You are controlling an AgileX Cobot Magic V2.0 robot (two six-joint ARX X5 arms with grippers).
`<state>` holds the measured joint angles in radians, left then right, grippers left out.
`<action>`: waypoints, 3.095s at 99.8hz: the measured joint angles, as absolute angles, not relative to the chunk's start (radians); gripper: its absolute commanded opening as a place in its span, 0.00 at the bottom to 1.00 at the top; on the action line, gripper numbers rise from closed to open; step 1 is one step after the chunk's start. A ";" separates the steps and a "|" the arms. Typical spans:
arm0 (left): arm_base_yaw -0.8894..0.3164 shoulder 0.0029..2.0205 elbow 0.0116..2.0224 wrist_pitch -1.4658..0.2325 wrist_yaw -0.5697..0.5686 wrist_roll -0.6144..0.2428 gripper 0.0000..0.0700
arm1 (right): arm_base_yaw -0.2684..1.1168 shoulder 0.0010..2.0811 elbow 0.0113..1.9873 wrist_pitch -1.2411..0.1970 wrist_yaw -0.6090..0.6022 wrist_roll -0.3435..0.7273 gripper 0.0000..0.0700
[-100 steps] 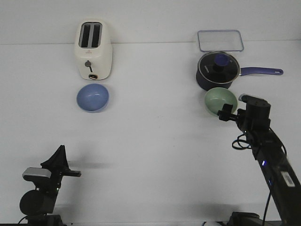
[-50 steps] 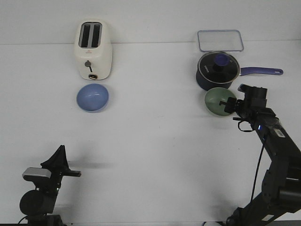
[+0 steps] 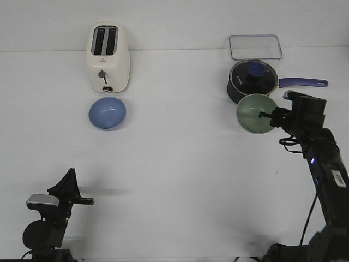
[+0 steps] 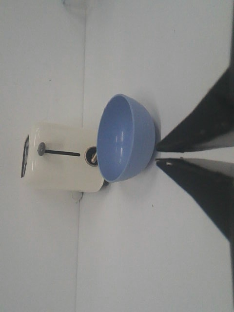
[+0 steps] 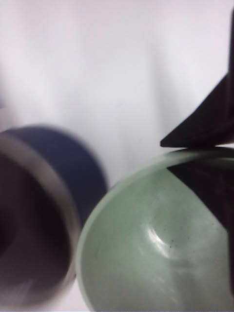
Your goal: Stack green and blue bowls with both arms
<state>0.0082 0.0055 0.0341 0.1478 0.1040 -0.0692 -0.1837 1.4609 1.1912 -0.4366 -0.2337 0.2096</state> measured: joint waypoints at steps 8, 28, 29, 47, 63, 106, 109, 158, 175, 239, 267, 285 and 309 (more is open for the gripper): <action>0.008 0.006 0.034 0.148 0.104 -0.069 0.02 | -0.181 1.370 1.198 -0.489 -0.276 0.204 0.00; 0.008 0.006 0.034 0.148 0.104 -0.070 0.02 | -0.061 1.216 1.111 -0.542 -0.327 0.197 0.00; 0.008 0.006 0.034 0.148 0.104 -0.069 0.02 | -0.051 1.209 1.101 -0.542 -0.327 0.197 0.00; 0.008 0.006 0.034 0.148 0.104 -0.069 0.02 | 0.157 1.121 0.913 -0.477 -0.312 0.234 0.00; 0.008 0.006 0.034 0.148 0.104 -0.070 0.02 | 0.333 1.131 0.790 -0.398 -0.262 0.291 0.00; 0.008 0.006 0.034 0.148 0.104 -0.069 0.02 | 0.588 1.374 0.743 -0.224 -0.165 0.361 0.13; 0.008 0.006 0.034 0.148 0.104 -0.069 0.02 | 0.587 1.381 0.743 -0.220 -0.163 0.364 0.25; 0.008 0.006 0.034 0.148 0.104 -0.357 0.02 | 0.396 1.073 0.743 -0.244 -0.156 0.348 0.40; 0.008 0.006 0.053 0.085 0.104 -0.529 0.02 | 0.260 0.891 0.708 -0.255 -0.082 0.310 0.40; 0.008 0.937 0.706 -0.076 0.105 -0.391 0.44 | 0.178 0.520 0.390 -0.212 -0.096 0.292 0.39; 0.008 1.369 0.918 -0.009 0.131 -0.379 0.77 | 0.178 0.520 0.390 -0.218 -0.102 0.292 0.39; 0.008 1.595 1.054 -0.005 0.131 -0.380 0.77 | 0.178 0.520 0.390 -0.220 -0.103 0.292 0.39; 0.008 1.788 1.203 -0.012 0.165 -0.379 0.31 | 0.178 0.520 0.390 -0.226 -0.103 0.291 0.39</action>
